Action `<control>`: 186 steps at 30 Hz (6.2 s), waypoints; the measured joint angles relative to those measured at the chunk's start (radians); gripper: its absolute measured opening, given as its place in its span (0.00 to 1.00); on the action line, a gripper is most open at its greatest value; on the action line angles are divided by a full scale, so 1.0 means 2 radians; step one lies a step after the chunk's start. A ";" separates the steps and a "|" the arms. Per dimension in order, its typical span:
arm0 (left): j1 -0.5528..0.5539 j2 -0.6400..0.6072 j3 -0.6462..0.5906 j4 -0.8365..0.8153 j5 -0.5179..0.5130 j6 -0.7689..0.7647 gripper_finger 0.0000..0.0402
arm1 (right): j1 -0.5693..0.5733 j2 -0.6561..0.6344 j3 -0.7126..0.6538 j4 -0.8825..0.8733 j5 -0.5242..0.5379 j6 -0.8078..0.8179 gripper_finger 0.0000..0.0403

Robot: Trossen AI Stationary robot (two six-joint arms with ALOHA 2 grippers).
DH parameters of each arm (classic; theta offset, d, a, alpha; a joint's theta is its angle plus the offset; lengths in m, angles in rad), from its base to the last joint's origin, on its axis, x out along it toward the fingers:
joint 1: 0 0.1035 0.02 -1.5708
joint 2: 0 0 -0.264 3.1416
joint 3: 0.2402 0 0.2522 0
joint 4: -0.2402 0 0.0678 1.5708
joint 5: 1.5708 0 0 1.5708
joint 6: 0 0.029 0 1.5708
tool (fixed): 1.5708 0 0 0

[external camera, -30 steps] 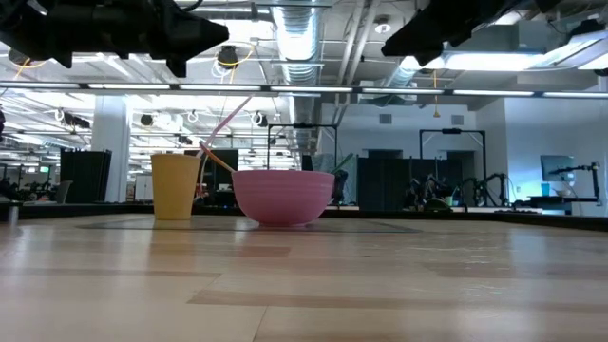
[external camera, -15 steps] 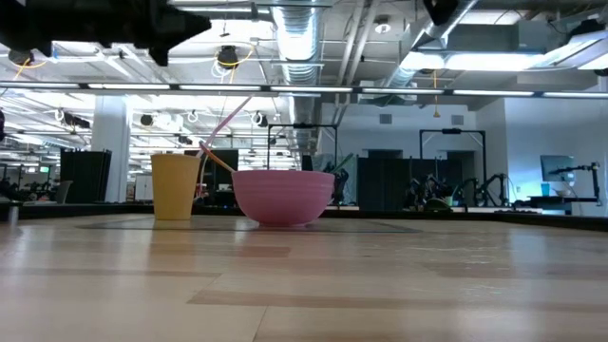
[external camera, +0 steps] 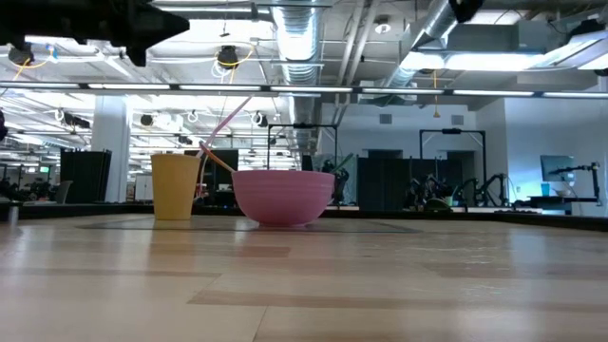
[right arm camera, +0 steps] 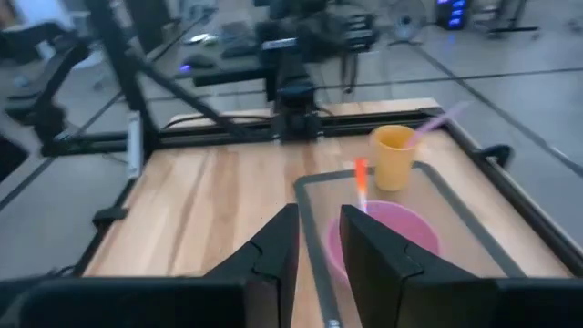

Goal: Pick & Place Utensil
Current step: Return to Home Position

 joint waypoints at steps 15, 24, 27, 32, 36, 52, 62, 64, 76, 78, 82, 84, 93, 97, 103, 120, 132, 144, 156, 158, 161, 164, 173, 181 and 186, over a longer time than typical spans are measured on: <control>0.000 -0.085 0.040 -0.154 -0.004 0.000 0.02 | -0.024 -0.220 -0.154 0.036 0.030 -0.005 0.19; 0.000 -0.111 0.065 -0.244 -0.037 -0.013 0.02 | -0.024 -0.306 -0.216 0.056 -0.009 -0.013 0.19; 0.000 -0.111 0.065 -0.266 -0.074 -0.013 0.02 | -0.024 -0.327 -0.240 0.065 -0.011 -0.014 0.19; 0.000 -0.112 0.038 -0.266 -0.064 -0.017 0.02 | -0.023 -0.362 -0.272 0.072 -0.011 -0.013 0.19; 0.000 -0.112 0.014 -0.255 -0.038 -0.015 0.02 | -0.022 -0.394 -0.283 0.064 -0.020 -0.013 0.19; 0.000 -0.132 0.067 -0.288 -0.039 0.003 0.02 | -0.025 -0.421 -0.321 0.071 -0.056 -0.013 0.19; 0.000 -0.132 0.010 -0.246 -0.009 -0.005 0.02 | -0.027 -0.421 -0.323 0.077 -0.053 -0.024 0.19; 0.000 -0.131 0.000 -0.239 -0.009 -0.006 0.02 | -0.027 -0.421 -0.323 0.076 -0.052 -0.023 0.19; 0.000 -0.131 -0.019 -0.206 -0.004 -0.001 0.02 | -0.027 -0.421 -0.323 0.074 -0.052 -0.018 0.19; 0.000 -0.132 -0.015 -0.206 0.002 -0.001 0.02 | -0.027 -0.421 -0.323 0.069 -0.052 -0.013 0.19; 0.000 -0.131 -0.016 -0.213 0.005 0.001 0.02 | -0.027 -0.421 -0.323 0.063 -0.052 -0.010 0.19; 0.000 -0.132 -0.023 -0.213 0.005 -0.003 0.02 | -0.027 -0.421 -0.323 0.067 -0.052 -0.010 0.19; 0.000 -0.131 -0.084 -0.134 0.006 -0.014 0.02 | -0.027 -0.421 -0.323 0.072 -0.052 -0.013 0.19; 0.000 -0.131 -0.111 -0.097 0.014 -0.013 0.02 | -0.027 -0.421 -0.323 0.072 -0.052 -0.014 0.19; 0.000 -0.131 -0.137 -0.051 0.014 -0.012 0.03 | -0.026 -0.421 -0.323 0.069 -0.052 -0.023 0.19; 0.000 -0.131 -0.141 -0.041 0.014 -0.014 0.04 | -0.027 -0.421 -0.406 0.160 -0.053 -0.049 0.19; 0.000 -0.131 -0.141 -0.040 0.014 -0.014 0.03 | -0.027 -0.421 -0.431 0.184 -0.049 -0.052 0.19; 0.000 -0.131 -0.141 -0.039 0.014 -0.014 0.03 | -0.027 -0.421 -0.431 0.158 -0.049 -0.052 0.19; 0.000 -0.131 -0.141 -0.039 0.014 -0.014 0.03 | -0.027 -0.421 -0.432 0.158 -0.048 -0.052 0.19; 0.000 -0.131 -0.141 -0.039 0.014 -0.014 0.03 | -0.027 -0.421 -0.432 0.158 -0.048 -0.052 0.19; 0.000 -0.131 -0.141 -0.039 0.014 -0.014 0.03 | -0.027 -0.421 -0.432 0.158 -0.048 -0.052 0.19; 0.000 -0.131 -0.141 -0.039 0.014 -0.014 0.03 | -0.027 -0.421 -0.432 0.158 -0.049 -0.052 0.19; 0.000 -0.131 -0.140 -0.039 0.014 -0.014 0.03 | -0.027 -0.421 -0.432 0.158 -0.048 -0.052 0.19; 0.000 -0.131 -0.140 -0.039 0.014 -0.014 0.03 | -0.027 -0.421 -0.432 0.158 -0.049 -0.052 0.19; 0.000 -0.131 -0.140 -0.039 0.014 -0.014 0.03 | -0.027 -0.421 -0.432 0.158 -0.049 -0.052 0.19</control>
